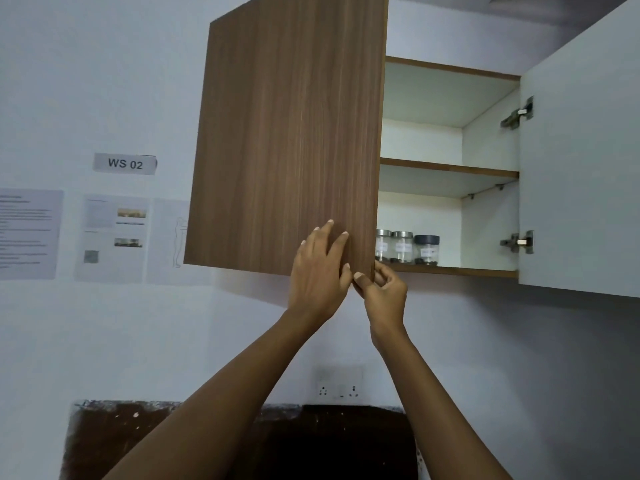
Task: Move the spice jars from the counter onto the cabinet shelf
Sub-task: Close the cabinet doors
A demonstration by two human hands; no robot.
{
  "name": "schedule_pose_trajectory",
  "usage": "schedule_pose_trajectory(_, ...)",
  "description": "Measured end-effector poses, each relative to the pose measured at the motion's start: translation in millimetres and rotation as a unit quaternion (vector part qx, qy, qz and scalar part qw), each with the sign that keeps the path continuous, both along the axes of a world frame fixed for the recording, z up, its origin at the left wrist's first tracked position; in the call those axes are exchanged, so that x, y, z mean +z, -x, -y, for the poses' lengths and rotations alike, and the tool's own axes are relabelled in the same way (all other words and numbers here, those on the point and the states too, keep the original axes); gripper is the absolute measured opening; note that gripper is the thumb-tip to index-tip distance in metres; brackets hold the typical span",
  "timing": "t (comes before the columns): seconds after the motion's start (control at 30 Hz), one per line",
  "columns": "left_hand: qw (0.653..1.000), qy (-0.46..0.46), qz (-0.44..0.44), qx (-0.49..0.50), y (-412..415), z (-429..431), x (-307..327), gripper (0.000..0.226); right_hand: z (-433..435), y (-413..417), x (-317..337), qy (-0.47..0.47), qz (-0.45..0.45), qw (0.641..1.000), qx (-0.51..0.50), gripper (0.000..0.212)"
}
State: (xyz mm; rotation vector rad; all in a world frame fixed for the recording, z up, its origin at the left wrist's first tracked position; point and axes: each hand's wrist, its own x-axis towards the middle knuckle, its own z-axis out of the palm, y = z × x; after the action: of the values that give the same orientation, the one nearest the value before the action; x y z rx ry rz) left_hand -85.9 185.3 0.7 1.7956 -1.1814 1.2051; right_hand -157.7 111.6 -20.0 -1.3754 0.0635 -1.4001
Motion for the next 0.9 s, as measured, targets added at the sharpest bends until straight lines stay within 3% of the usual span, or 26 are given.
schedule_pose_trajectory(0.2,0.994,-0.074,0.05,0.055,-45,44,-6,0.066,50,-16,-2,0.022,-0.006,0.999,0.022,0.036)
schedule_pose_trajectory(0.33,0.992,-0.086,0.053,0.074,-66,76,-12,0.072,90,-34,-6,0.117,-0.06,0.984,-0.117,0.043)
schedule_pose_trajectory(0.47,0.991,-0.085,0.046,0.091,-81,101,-14,0.076,122,-55,-9,0.23,-0.116,0.915,-0.311,0.05)
schedule_pose_trajectory(0.67,0.988,-0.068,0.072,0.115,-108,137,-16,0.073,146,-93,-9,0.322,-0.142,0.844,-0.406,0.058)
schedule_pose_trajectory(0.9,0.984,-0.066,0.082,0.141,-135,169,-18,0.08,186,-122,-14,0.381,-0.267,0.75,-0.47,0.063)
